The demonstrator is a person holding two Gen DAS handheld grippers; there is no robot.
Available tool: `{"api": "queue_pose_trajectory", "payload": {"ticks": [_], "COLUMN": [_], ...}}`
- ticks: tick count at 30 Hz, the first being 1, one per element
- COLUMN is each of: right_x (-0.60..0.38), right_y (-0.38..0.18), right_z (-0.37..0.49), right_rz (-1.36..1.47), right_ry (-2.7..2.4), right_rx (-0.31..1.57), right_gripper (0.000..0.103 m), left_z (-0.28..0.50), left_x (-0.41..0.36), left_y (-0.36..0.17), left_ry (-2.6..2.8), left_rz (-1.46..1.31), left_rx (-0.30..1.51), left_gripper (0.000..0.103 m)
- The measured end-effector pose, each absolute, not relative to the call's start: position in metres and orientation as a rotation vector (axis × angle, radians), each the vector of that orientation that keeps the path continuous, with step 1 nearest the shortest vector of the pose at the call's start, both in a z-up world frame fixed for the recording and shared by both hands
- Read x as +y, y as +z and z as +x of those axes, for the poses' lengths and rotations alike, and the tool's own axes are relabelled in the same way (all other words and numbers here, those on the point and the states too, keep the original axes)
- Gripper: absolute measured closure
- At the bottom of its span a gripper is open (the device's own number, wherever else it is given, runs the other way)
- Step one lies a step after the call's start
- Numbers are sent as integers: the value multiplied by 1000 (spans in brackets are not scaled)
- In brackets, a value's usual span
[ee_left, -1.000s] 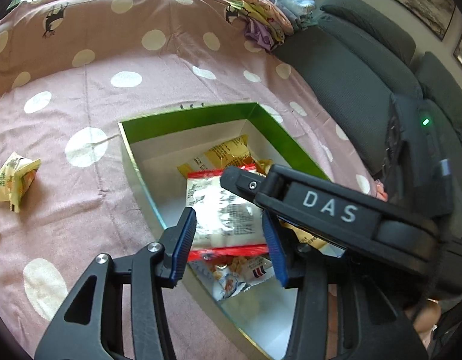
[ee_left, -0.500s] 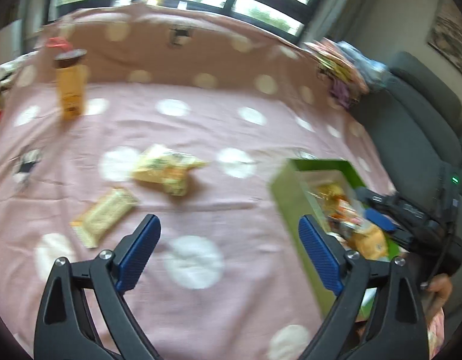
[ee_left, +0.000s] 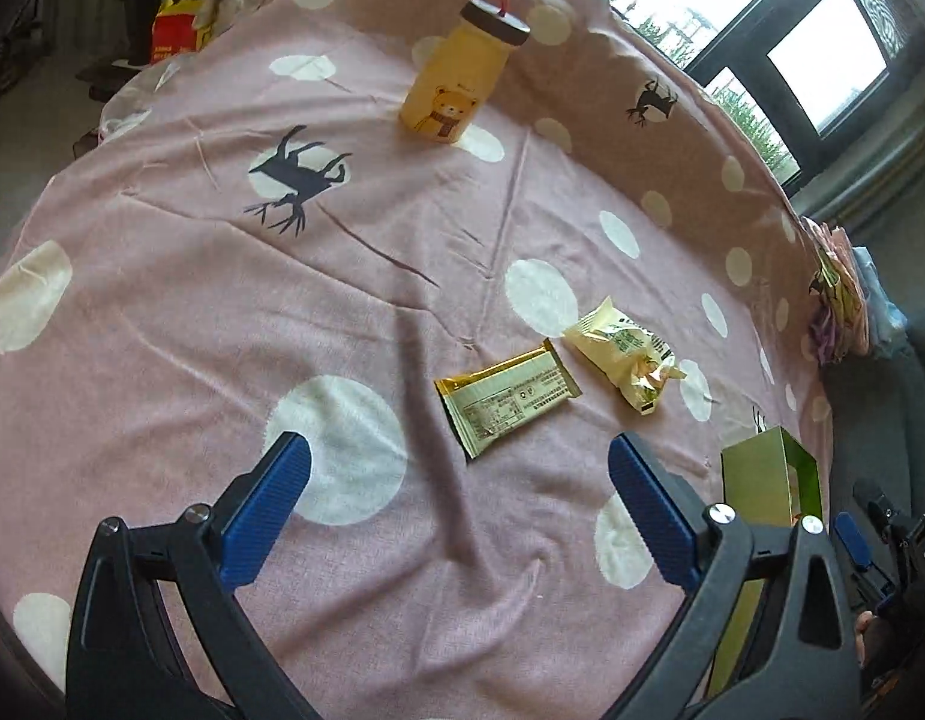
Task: Organize snacks
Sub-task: 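Move the right tool to the gold wafer bar and grasp it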
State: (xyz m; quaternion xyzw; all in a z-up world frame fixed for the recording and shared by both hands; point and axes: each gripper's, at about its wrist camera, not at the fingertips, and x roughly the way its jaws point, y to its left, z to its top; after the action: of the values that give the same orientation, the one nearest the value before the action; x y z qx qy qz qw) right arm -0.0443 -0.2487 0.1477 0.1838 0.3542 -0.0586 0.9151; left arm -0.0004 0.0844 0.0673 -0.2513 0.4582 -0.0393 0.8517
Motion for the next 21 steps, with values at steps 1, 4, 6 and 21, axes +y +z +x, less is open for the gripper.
{"api": "queue_pose_trajectory", "payload": {"ticks": [1, 4, 6, 21], "right_x": [-240, -208, -184, -63], "right_y": [148, 146, 140, 55], "right_z": [-40, -25, -9, 125], "right_rz": [373, 368, 358, 182], "right_ry": [-89, 44, 128, 365], "right_rx": [739, 781, 838, 1184], "right_gripper": [26, 26, 26, 43], "left_z": [1, 8, 11, 43], "left_x": [86, 86, 86, 77], "left_y": [63, 54, 50, 27], "left_ry": [-86, -111, -125, -159], "left_rz": [-543, -600, -639, -741], "left_rx": [979, 1012, 1022, 1074], "left_gripper": [3, 3, 4, 39]}}
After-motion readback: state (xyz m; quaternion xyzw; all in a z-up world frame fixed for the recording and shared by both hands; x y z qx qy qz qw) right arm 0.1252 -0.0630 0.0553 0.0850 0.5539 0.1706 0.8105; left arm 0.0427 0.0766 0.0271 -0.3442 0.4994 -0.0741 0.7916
